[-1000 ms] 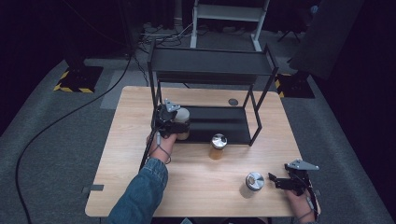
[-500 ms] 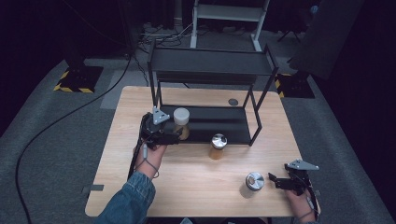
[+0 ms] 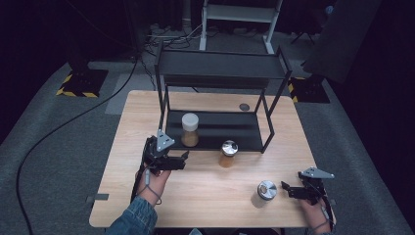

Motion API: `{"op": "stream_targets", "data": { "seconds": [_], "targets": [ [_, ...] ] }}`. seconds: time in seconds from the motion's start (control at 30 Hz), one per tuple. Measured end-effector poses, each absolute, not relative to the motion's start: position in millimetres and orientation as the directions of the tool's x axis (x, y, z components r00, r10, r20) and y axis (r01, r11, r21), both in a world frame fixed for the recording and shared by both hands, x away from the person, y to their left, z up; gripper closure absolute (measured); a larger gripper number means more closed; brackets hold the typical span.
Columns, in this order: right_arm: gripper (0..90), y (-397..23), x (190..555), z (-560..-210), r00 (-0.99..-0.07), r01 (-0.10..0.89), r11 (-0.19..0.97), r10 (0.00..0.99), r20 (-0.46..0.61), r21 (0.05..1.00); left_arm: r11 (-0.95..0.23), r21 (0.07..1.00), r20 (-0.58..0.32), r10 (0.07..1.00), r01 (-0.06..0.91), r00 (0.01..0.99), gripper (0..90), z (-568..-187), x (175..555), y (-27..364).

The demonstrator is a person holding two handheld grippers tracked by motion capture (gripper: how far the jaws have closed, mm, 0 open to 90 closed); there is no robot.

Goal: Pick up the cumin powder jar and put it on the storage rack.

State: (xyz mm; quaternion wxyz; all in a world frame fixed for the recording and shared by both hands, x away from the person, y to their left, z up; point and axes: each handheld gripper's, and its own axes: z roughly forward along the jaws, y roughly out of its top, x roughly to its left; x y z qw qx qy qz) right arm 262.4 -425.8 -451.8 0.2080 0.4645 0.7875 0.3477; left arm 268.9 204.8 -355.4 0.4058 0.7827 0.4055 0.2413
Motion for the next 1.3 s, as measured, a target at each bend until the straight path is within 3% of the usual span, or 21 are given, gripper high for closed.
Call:
{"op": "stream_targets", "data": {
  "seconds": [0.5, 1.3],
  "targets": [
    [10.6, -426, 262, -452, -0.481, 0.587, 0.326, 0.877, -0.005, 0.741, -0.36, 0.781, 0.037, 0.842, 0.51, 0.538, 9.2, -402, 259, 215],
    [10.6, -425, 262, -452, -0.478, 0.588, 0.324, 0.878, -0.005, 0.741, -0.362, 0.693, 0.032, 0.879, 0.623, 0.475, 9.4, -429, 254, 225]
  ]
}}
